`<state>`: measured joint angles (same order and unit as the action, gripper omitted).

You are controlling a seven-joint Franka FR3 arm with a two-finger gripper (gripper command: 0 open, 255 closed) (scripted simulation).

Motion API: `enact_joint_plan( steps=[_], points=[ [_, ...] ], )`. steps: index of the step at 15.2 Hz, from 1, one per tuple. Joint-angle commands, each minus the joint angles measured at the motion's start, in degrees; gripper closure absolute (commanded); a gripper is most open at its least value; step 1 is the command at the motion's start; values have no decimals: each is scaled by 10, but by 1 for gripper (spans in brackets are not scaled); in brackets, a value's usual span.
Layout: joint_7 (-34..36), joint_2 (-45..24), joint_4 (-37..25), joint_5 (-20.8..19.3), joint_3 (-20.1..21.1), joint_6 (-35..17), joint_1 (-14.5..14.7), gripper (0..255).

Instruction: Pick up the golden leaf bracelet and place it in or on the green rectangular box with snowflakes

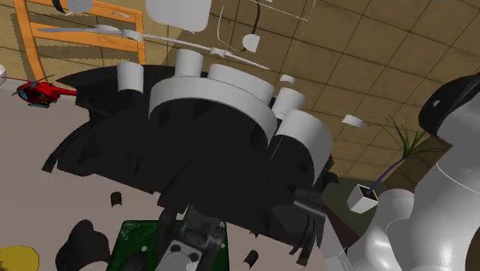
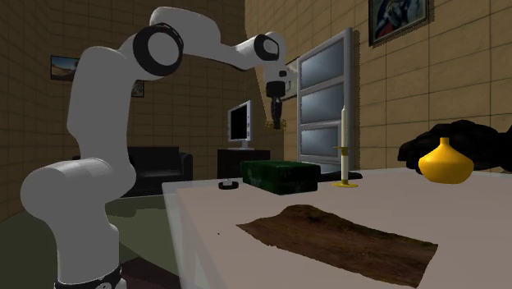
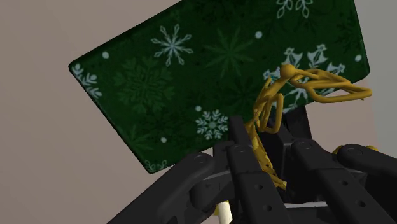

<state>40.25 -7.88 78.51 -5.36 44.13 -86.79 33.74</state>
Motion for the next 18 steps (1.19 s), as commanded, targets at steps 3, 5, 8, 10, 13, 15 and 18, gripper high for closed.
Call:
enact_joint_plan(
  steps=[3, 5, 8, 10, 13, 15, 18],
  points=[
    [5, 3, 31, 2, 1, -29, 0, 255],
    [2, 10, 54, 7, 0, -47, -4, 255],
    [-2, 19, 87, 14, -2, -73, -9, 255],
    [-4, 24, 107, 17, -3, -90, -11, 255],
    [-6, 30, 135, 21, -4, -114, -14, 255],
    [-8, 33, 160, 24, -5, -137, -16, 255],
    [-8, 33, 160, 24, -5, -137, -16, 255]
  ],
)
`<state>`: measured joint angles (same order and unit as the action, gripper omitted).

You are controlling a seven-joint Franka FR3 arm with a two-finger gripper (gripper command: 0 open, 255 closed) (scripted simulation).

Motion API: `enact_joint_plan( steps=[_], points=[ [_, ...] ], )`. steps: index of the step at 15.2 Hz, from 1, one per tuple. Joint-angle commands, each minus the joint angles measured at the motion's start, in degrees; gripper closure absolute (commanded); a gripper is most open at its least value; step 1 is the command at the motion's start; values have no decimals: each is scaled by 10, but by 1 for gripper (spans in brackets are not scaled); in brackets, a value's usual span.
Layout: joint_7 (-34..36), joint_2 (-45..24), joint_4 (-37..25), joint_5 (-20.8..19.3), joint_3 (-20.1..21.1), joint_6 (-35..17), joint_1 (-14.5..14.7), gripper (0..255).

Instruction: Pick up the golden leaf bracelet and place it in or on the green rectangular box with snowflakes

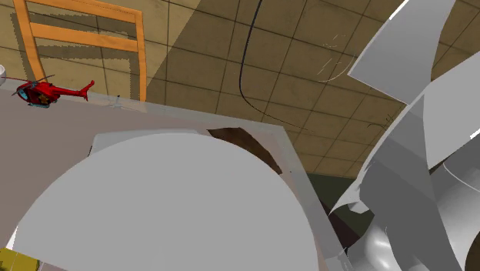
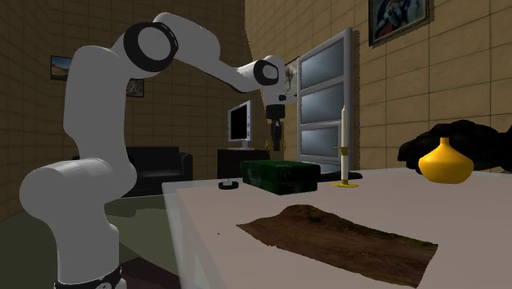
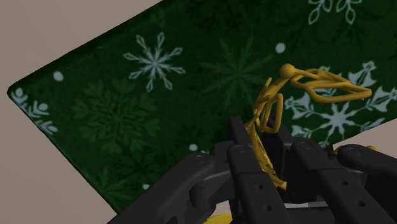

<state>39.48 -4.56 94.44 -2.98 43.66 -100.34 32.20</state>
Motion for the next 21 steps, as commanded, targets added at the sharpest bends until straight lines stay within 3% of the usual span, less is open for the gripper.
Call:
enact_joint_plan(
  steps=[1, 5, 6, 11, 15, 21],
  points=[
    [0, 0, 1, 0, 0, -1, 0, 255],
    [0, 0, 1, 0, 0, -1, 0, 255],
    [0, 0, 1, 0, 0, -1, 0, 0],
    [0, 0, 1, 0, 0, -1, 0, 0],
    [5, -12, -84, -9, 3, 75, 7, 0],
    [5, -12, -84, -9, 3, 75, 6, 0]
  ],
)
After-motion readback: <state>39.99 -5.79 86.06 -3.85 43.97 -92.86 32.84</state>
